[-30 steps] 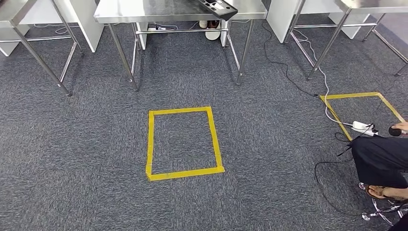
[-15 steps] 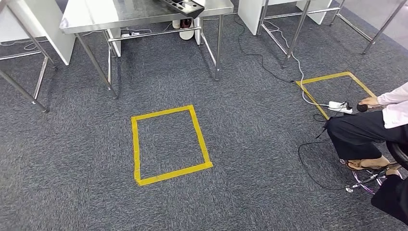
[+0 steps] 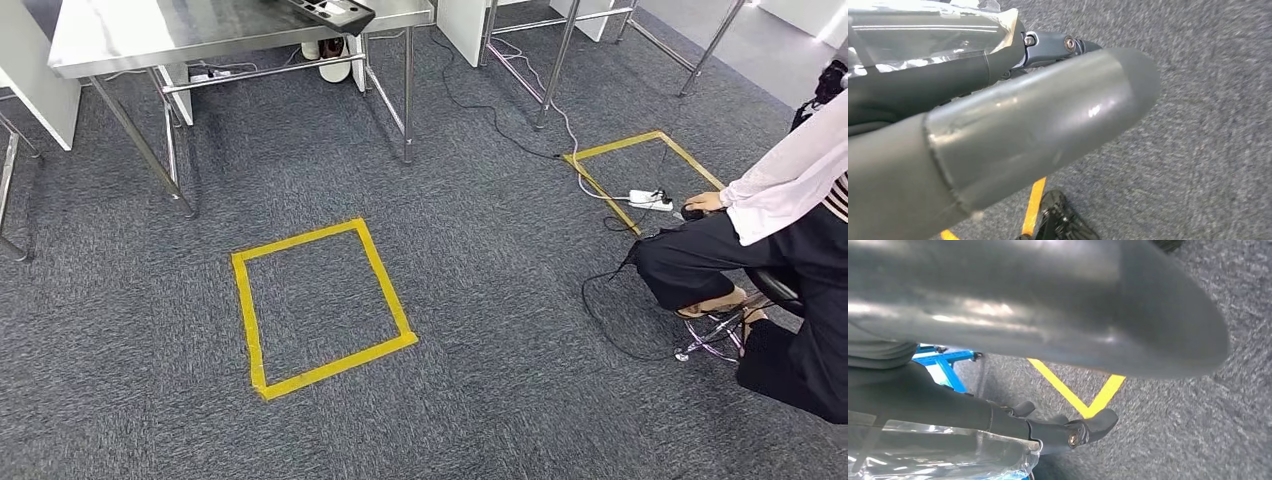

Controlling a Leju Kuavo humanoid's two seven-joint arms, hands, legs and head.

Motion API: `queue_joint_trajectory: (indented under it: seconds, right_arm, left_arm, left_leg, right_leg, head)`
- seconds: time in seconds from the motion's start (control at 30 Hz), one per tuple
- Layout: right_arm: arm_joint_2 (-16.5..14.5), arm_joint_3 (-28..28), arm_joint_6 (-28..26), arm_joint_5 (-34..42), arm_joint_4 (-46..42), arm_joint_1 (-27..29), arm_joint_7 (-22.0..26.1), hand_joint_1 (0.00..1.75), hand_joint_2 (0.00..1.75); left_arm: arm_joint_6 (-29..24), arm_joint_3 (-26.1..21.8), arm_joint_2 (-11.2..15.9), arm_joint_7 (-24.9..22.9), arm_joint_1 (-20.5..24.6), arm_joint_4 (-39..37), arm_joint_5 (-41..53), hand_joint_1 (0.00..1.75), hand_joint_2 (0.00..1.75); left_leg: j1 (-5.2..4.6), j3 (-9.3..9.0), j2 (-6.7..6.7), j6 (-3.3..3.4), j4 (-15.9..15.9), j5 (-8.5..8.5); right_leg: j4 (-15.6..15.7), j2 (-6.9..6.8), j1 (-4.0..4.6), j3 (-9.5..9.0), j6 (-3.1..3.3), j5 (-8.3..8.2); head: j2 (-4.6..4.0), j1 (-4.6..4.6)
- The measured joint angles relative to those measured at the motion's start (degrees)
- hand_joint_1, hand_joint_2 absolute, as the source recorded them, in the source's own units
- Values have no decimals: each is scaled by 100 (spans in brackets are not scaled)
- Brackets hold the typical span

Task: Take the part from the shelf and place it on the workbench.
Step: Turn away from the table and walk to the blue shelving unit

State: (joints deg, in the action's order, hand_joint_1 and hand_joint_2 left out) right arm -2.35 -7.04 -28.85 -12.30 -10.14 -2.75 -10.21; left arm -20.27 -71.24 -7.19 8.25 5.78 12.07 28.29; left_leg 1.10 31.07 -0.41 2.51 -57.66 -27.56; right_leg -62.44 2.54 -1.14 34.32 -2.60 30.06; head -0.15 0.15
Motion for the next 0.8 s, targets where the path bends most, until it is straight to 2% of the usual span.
queue_joint_trajectory:
  seconds: [0.03,0.1,0.17,0.2,0.23,0.3,0.33,0.37,0.4,0.43,0.47,0.5,0.53,0.57,0.6,0.63,0.67,0.7,0.77,0.8]
  right_arm:
    - [-10,4,-37,-51,0,-11,-17,0,0]
    - [-21,29,-142,-150,0,-23,-71,0,0]
    - [-36,73,-276,-237,0,-15,-133,0,0]
    - [-45,96,-354,-282,0,-10,-156,0,0]
    - [-55,120,-434,-328,0,-10,-172,0,0]
    - [-79,178,-582,-461,0,-34,-177,0,0]
    - [-91,217,-634,-529,0,-43,-178,0,0]
    - [-101,259,-667,-587,0,-46,-190,0,0]
    - [-110,297,-681,-623,0,-41,-211,0,0]
    - [-121,325,-677,-635,0,-32,-239,0,0]
    - [-134,344,-661,-634,0,-27,-269,0,0]
    - [-146,357,-635,-629,0,-26,-298,0,0]
    - [-163,367,-606,-613,0,-28,-324,0,0]
    - [-175,374,-578,-589,0,-32,-350,0,0]
    - [-187,376,-549,-552,0,-32,-375,0,0]
    - [-200,375,-530,-513,0,-27,-397,0,0]
    - [-209,373,-512,-478,0,-17,-419,0,0]
    - [-216,370,-496,-451,1,-6,-435,0,0]
    - [-226,366,-474,-425,1,1,-456,0,0]
    - [-227,364,-467,-420,1,-8,-460,0,0]
  left_arm:
    - [-27,-7,-1,1,-5,0,-17,0,0]
    - [-95,-20,-8,-3,-14,0,-44,0,0]
    - [-187,-32,-19,-29,-16,0,-45,0,0]
    - [-235,-36,-23,-55,-15,0,-31,0,0]
    - [-277,-39,-29,-86,-15,0,-6,0,0]
    - [-343,-41,-34,-146,-14,0,56,0,0]
    - [-363,-40,-35,-168,-13,0,91,0,0]
    - [-378,-38,-36,-186,-6,0,136,0,0]
    - [-386,-30,-37,-202,1,0,189,0,0]
    - [-388,-14,-35,-220,9,1,252,0,0]
    - [-386,13,-33,-245,12,1,339,0,0]
    - [-381,59,-27,-281,5,1,449,0,0]
    - [-376,118,-16,-327,-11,1,579,0,0]
    - [-372,188,0,-378,-32,-1,723,0,0]
    - [-369,270,21,-428,-55,-1,861,0,0]
    - [-369,347,42,-472,-72,-1,970,0,0]
    - [-370,422,63,-513,-83,-1,1055,0,0]
    - [-371,494,82,-548,-88,0,1119,0,0]
    - [-373,604,109,-597,-89,-1,1198,0,0]
    - [-375,652,118,-613,-88,-1,1225,0,0]
  left_leg:
    - [-7,13,47,19,3,7]
    - [-29,36,151,31,1,15]
    - [-48,51,258,37,-1,21]
    - [-56,52,311,39,-1,23]
    - [-61,47,363,37,-1,24]
    - [-86,30,462,13,-6,22]
    - [-96,19,505,-11,-9,20]
    - [-100,9,548,-41,-9,20]
    - [-96,-4,588,-75,-2,23]
    - [-83,-8,586,-114,-8,16]
    - [-69,8,511,-153,-54,-34]
    - [-57,64,393,-188,-196,-155]
    - [-43,172,250,-217,-458,-338]
    - [-36,319,135,-237,-812,-551]
    - [-30,480,81,-253,-1190,-731]
    - [-25,600,59,-269,-1467,-821]
    - [-14,641,52,-284,-1561,-797]
    - [5,578,45,-298,-1435,-662]
    - [68,262,-59,-328,-773,-274]
    - [93,119,-162,-335,-456,-162]
  right_leg:
    - [-289,-97,4,147,17,150]
    - [-880,-166,3,418,20,382]
    - [-1074,-187,5,458,-20,413]
    - [-863,-210,9,315,-50,321]
    - [-475,-268,15,80,-71,190]
    - [326,-466,63,-364,-51,-50]
    - [537,-529,87,-466,-18,-115]
    - [614,-545,111,-488,20,-147]
    - [621,-502,120,-474,55,-174]
    - [643,-457,85,-487,100,-204]
    - [668,-413,58,-500,141,-234]
    - [691,-374,29,-513,188,-270]
    - [705,-332,3,-523,226,-301]
    - [703,-286,14,-504,245,-315]
    - [697,-236,19,-491,258,-325]
    - [692,-181,22,-481,259,-327]
    - [681,-125,21,-475,258,-327]
    - [663,-64,15,-471,256,-326]
    - [599,57,3,-447,229,-309]
    - [542,117,13,-406,198,-289]
  head:
    - [0,14]
    - [0,16]
    - [0,18]
    - [-1,18]
    - [-1,19]
    - [-1,18]
    - [0,10]
    - [0,6]
    - [0,2]
    - [0,-1]
    - [0,-3]
    - [0,-10]
    - [0,-14]
    - [0,-18]
    - [0,-19]
    - [0,-17]
    - [0,-19]
    - [0,-17]
    - [0,-17]
    - [0,-15]
